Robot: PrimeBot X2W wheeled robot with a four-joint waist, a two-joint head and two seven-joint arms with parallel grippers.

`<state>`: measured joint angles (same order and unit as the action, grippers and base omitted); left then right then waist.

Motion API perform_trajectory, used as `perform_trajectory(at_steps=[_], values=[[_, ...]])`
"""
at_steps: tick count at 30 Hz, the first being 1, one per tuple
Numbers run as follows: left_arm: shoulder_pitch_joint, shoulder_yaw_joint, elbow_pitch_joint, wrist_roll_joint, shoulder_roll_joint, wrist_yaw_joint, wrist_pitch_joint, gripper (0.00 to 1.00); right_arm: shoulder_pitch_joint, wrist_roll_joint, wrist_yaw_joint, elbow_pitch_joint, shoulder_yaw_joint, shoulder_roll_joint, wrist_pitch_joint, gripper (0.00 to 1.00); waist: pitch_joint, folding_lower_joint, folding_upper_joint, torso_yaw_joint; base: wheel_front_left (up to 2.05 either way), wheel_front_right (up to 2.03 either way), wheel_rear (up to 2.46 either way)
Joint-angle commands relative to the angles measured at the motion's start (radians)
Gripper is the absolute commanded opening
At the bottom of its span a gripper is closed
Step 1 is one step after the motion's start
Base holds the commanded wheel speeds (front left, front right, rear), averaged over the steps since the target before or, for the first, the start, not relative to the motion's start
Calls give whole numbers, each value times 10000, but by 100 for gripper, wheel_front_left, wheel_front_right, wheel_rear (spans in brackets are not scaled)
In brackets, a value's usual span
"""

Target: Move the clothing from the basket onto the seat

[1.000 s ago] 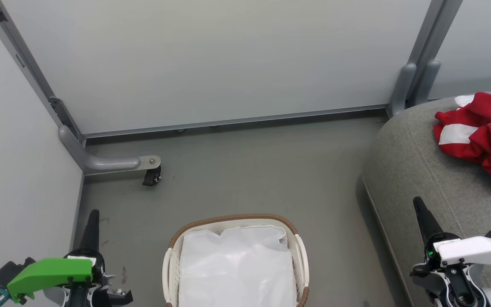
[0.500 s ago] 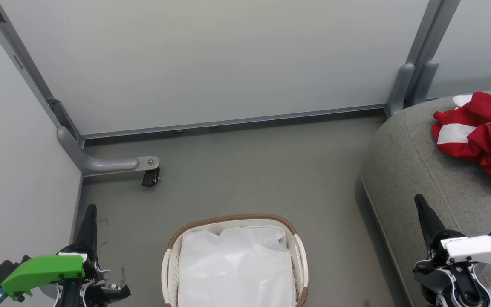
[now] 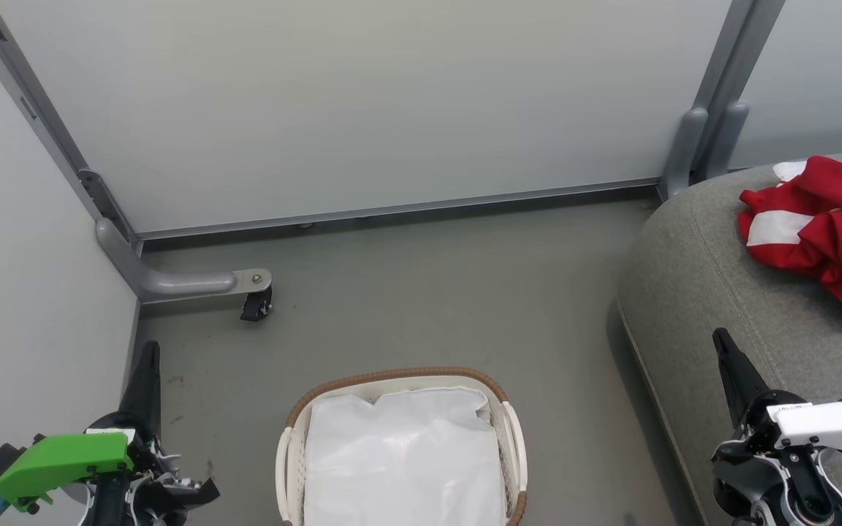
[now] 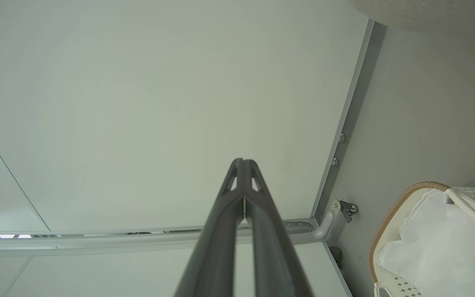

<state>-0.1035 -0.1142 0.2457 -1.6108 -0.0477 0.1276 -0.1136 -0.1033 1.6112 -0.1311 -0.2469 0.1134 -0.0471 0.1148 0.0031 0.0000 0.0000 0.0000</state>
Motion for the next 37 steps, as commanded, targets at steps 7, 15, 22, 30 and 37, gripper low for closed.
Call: perform_trajectory(at_steps=[7, 15, 22, 30, 37], values=[[-106, -26, -21, -38, -46, 64, -44, 0, -91, 33, 7, 45, 26, -57, 25, 0, 0, 0, 0, 0, 0, 0, 0], [-106, -26, -20, -38, -46, 64, -44, 0, -92, 33, 7, 45, 26, -59, 20, 0, 0, 0, 0, 0, 0, 0, 0], [-105, -25, -21, -39, -46, 64, -43, 0, -91, 34, 7, 43, 25, -57, 19, 0, 0, 0, 0, 0, 0, 0, 0], [-105, -25, -22, -37, -46, 64, -43, 0, -91, 34, 7, 43, 25, -57, 19, 0, 0, 0, 0, 0, 0, 0, 0], [-105, -24, -21, -38, -46, 65, -43, 0, -91, 34, 7, 43, 25, -57, 19, 0, 0, 0, 0, 0, 0, 0, 0]])
